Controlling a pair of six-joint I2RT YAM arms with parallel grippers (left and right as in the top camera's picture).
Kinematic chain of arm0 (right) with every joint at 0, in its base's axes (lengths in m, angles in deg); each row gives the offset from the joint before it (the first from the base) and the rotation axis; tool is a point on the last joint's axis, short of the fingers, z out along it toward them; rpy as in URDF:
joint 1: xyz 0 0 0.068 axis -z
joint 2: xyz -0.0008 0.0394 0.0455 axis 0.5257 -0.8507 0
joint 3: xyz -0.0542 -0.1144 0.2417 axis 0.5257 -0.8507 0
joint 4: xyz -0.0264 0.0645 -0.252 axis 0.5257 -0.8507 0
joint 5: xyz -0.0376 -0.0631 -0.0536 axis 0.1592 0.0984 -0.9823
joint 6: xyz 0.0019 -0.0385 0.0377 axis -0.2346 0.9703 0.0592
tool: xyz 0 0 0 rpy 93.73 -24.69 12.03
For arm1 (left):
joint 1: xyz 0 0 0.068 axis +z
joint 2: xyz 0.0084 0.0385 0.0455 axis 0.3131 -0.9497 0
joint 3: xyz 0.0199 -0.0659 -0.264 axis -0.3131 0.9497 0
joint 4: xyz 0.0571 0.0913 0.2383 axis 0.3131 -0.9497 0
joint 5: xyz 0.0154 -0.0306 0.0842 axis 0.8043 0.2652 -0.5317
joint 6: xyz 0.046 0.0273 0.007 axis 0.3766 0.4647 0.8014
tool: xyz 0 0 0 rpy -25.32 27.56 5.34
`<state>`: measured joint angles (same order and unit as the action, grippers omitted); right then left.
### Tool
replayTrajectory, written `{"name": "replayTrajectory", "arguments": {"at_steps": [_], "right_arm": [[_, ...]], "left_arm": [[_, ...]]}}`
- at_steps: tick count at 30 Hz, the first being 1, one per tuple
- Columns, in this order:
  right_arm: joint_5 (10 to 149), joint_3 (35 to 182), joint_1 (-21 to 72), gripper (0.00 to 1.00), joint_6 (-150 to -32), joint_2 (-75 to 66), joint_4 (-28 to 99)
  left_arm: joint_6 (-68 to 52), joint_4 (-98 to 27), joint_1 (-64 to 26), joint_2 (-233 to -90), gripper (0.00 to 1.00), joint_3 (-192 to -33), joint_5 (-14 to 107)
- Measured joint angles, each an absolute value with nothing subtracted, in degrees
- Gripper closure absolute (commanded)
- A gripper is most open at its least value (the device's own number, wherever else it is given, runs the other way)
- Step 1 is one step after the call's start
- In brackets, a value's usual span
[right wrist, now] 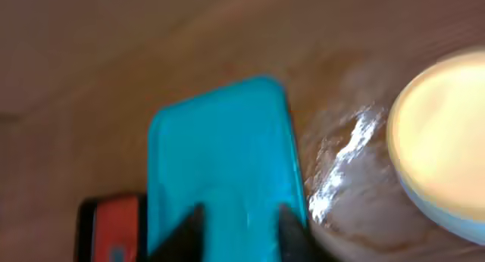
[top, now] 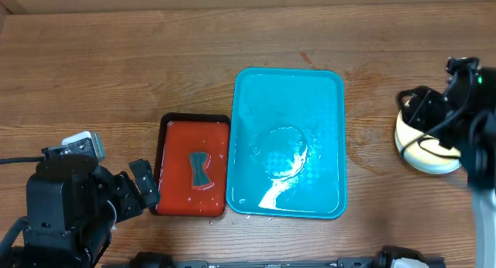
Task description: Clean dirty plates on tray and stack at the side
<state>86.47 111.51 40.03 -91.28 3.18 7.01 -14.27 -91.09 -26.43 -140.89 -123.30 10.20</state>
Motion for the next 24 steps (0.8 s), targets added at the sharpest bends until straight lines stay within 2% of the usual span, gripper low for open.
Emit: {"name": "replayTrajectory", "arguments": {"at_steps": [5,10,18,24], "right_arm": [[72.6,111.6,39.0,0.96,-96.9,4.5,7.7],[64.9,110.9,42.8,0.96,-99.4,-6.8,11.3],[67.0,109.6,51.4,0.96,-99.0,-32.4,13.0],[70.6,109.2,55.9,0.96,-97.3,-39.9,9.9]], "left_arm": [[-14.3,-91.1,-26.4,-140.9,0.00,-123.3,10.2],[-14.3,-91.1,-26.4,-140.9,0.00,-123.3,10.2],[-14.3,-91.1,-26.4,-140.9,0.00,-123.3,10.2],[-14.3,-91.1,-26.4,-140.9,0.00,-123.3,10.2]]}}
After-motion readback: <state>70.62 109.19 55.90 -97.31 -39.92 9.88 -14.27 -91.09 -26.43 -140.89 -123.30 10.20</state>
